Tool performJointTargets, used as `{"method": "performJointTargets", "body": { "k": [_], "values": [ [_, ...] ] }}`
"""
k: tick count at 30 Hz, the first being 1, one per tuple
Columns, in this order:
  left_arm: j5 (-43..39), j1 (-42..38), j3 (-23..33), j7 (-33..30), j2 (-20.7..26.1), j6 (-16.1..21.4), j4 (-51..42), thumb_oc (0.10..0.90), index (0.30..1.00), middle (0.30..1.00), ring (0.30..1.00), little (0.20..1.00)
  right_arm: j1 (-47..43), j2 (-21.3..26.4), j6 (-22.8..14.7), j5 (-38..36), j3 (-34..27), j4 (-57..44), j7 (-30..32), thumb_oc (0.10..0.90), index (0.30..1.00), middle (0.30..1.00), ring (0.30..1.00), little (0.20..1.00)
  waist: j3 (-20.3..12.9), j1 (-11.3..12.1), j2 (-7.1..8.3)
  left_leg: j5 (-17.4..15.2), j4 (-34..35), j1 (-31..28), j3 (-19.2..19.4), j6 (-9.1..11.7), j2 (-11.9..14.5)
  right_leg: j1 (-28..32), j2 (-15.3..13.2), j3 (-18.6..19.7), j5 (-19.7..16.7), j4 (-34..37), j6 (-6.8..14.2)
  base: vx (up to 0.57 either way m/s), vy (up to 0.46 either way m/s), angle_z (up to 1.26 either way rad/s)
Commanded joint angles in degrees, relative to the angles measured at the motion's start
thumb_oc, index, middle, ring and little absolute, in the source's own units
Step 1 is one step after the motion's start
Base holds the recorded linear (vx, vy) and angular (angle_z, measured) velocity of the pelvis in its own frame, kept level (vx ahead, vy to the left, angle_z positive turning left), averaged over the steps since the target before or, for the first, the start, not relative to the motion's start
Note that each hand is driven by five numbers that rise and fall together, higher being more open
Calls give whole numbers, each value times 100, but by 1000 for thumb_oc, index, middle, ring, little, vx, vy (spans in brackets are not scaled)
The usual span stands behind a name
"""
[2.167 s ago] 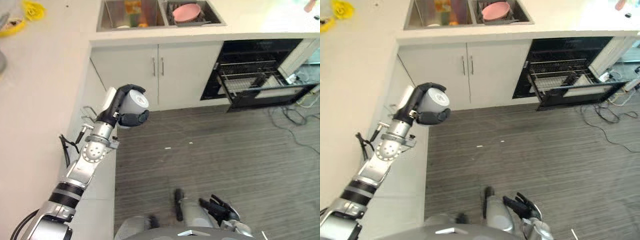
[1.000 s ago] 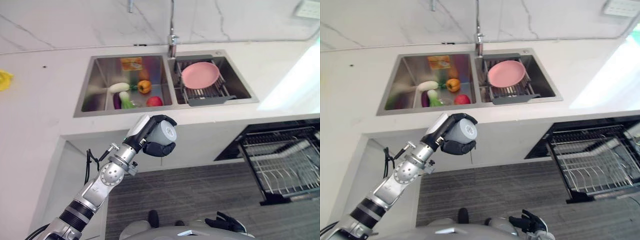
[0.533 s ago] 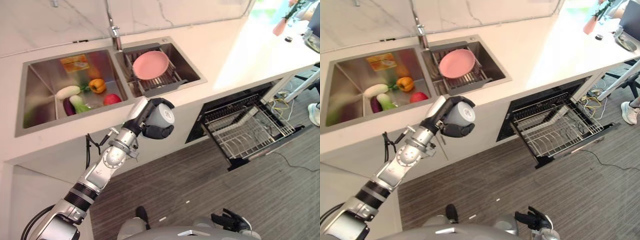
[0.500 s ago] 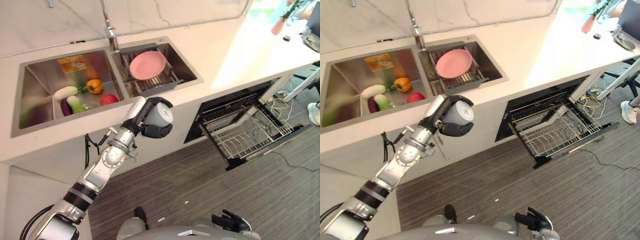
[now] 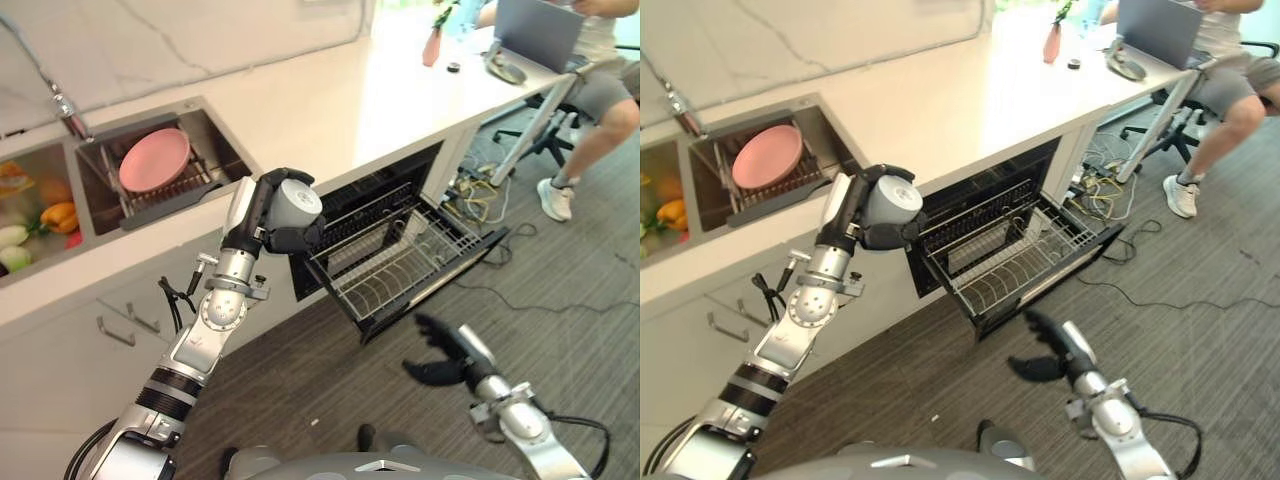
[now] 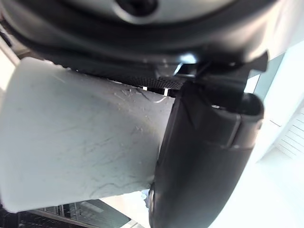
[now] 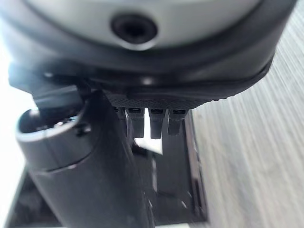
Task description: Place the dishes in the dishwasher.
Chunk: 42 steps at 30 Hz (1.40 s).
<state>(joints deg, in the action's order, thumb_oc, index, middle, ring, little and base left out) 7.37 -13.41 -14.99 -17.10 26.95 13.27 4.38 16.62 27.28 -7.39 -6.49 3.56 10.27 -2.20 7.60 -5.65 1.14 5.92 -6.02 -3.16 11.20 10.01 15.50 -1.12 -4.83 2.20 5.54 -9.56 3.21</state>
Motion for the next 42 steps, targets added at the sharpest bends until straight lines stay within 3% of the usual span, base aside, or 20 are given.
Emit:
{"method": "performJointTargets", "body": {
  "k": [1,6,9,17,19,24,26,35,42],
  "values": [
    [46,-757,396,-334,295,573,-422,400,300,300,300,300,-125,-20,-494,-53,-33,-3,161,800,900,900,900,900,-257,46,108,-1005,-255,-140,61,-337,-305,-75,-465,422,91,-117,694,38,58,-11],
    [-224,-864,304,-73,243,601,-368,400,300,300,300,300,-27,-216,-654,-370,-437,-849,109,800,900,900,900,900,-351,-326,-56,-1049,428,-514,305,-387,-527,-182,-534,689,-94,17,856,48,98,-22],
    [-436,-845,264,65,185,605,-341,400,300,300,300,300,-241,-319,-801,-629,-456,-1243,64,800,900,900,900,900,-363,-375,-79,-1154,414,-610,465,-472,-667,-264,-549,919,-261,150,961,48,112,-59],
    [-2058,-868,-52,488,-395,693,136,400,300,300,300,300,-1059,-617,-977,-2256,119,-1706,-371,800,900,900,900,900,-432,-230,-58,-1255,470,-824,737,-577,-840,-330,-512,1225,-524,485,1073,23,53,-38],
    [-2502,-1073,-222,564,-562,690,266,400,300,300,300,300,-1324,-666,-951,-2587,332,-1759,-372,800,900,900,900,900,-469,-183,-53,-1255,484,-871,775,-575,-847,-300,-510,1206,-550,564,1080,26,24,-22],
    [-3146,-1696,-671,470,-967,643,640,400,300,300,300,300,-1924,-1091,-823,-4409,943,-2012,-515,800,900,900,900,900,-526,-85,-52,-1201,550,-915,751,-546,-795,-210,-504,1077,-504,617,1038,3,4,-2],
    [-3529,-1810,-757,466,-1157,618,724,400,300,300,300,300,-1983,-1165,-797,-4762,1094,-2028,-400,800,900,900,900,900,-536,-55,-46,-1181,567,-920,714,-529,-773,-165,-507,1003,-483,632,1019,-2,-12,7],
    [-3623,-2254,-1089,599,-1316,504,852,400,300,300,300,300,-2299,-641,-542,-4207,1188,-1856,-249,800,900,900,900,900,-583,47,-1,-1099,688,-948,573,-478,-700,51,-504,748,-414,705,961,-1,-16,18],
    [-3427,-2301,-1094,644,-1214,476,841,400,300,300,300,300,-2401,-322,-464,-3171,1068,-1851,-138,800,900,900,900,900,-593,74,-26,-1087,726,-955,516,-478,-701,108,-520,650,-403,722,954,-1,-1,4]
  ]
}}
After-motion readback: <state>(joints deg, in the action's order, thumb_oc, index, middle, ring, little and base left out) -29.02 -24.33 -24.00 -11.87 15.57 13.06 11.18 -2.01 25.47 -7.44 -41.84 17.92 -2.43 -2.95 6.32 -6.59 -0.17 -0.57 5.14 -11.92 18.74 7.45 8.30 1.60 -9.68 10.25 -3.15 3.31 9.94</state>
